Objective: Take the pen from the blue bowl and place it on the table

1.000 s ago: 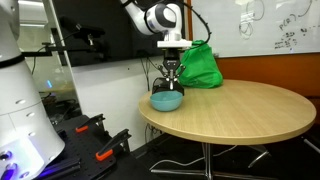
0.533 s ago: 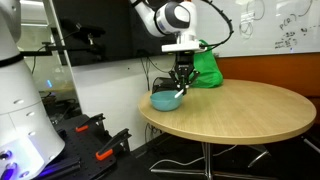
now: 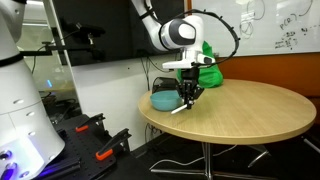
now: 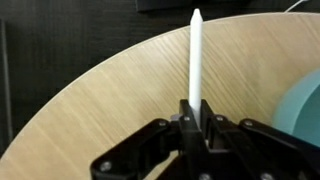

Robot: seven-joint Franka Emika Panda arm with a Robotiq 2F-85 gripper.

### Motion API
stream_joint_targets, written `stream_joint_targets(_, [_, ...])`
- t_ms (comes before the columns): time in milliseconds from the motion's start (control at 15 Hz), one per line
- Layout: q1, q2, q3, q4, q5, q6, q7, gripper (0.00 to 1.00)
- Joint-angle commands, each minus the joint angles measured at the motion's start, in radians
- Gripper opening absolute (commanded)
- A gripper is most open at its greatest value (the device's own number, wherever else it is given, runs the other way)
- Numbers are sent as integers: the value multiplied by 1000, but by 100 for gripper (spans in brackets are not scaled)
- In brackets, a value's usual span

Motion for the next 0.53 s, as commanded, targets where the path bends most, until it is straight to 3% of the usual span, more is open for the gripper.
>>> stream_joint_targets(0, [7, 40, -22, 16, 55, 48, 143, 3])
stream_joint_targets(67, [9, 49, -28, 19, 70, 53, 181, 3])
stream_joint_targets(200, [13, 67, -40, 25, 100, 64, 259, 19])
stream_joint_targets(333, [17, 78, -50, 31, 132, 66, 336, 27])
stream_joint_targets(400, [21, 83, -56, 34, 146, 67, 375, 20])
stream_joint_targets(467, [25, 85, -63, 36, 162, 67, 414, 30])
